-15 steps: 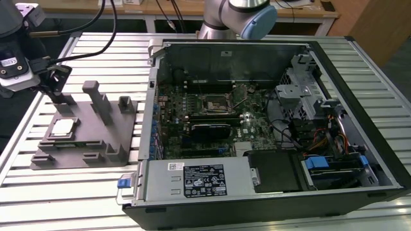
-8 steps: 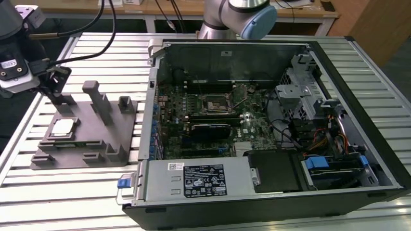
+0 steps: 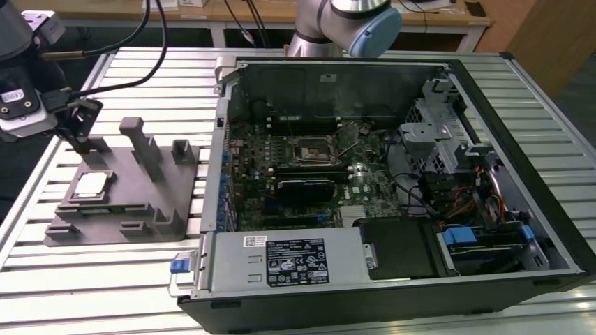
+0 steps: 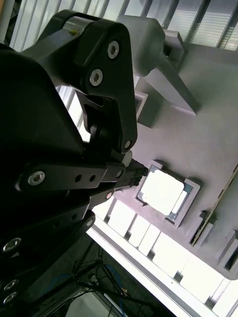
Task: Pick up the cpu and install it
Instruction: 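Pick up the cpu and move it towards the insertion slot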
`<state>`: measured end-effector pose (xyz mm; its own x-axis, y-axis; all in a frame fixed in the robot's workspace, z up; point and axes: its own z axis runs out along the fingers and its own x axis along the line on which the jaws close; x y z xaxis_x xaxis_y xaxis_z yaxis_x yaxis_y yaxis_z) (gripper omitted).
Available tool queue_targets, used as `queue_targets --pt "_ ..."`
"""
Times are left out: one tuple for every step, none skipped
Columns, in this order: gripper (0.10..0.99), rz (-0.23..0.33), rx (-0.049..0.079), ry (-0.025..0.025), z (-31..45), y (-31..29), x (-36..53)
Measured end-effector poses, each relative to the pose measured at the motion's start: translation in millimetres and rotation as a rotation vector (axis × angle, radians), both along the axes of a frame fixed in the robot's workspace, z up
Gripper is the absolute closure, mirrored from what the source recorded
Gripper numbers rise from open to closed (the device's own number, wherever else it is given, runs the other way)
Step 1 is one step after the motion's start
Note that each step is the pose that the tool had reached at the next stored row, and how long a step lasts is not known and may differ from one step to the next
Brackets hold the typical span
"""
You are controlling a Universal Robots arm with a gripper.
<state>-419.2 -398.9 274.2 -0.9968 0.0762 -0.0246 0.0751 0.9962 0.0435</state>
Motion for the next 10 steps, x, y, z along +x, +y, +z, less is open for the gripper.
queue_targets --pt "0.98 0.0 0.0 0.0 -0.5 0.0 -0.3" --pt "0.98 0.0 0.0 0.0 -0.9 0.0 -0.7" --pt "0.98 0.0 0.0 0.0 -1.3 0.0 -1.1" --pt "0.98 0.0 0.0 -0.0001 -1.8 0.0 -1.4" --pt "0.98 0.0 0.0 0.0 -2.2 0.0 -1.8" --pt "0.98 0.0 0.0 0.0 -2.6 0.0 -2.2" --pt "0.98 0.0 0.0 0.0 -3.1 0.0 -2.6" --pt "0.98 0.0 0.0 -0.0001 -3.6 0.0 -3.0" --pt "0.98 0.0 0.0 -0.0001 -4.0 0.0 -3.3" --pt "0.98 0.0 0.0 -0.0001 -4.5 0.0 -3.6"
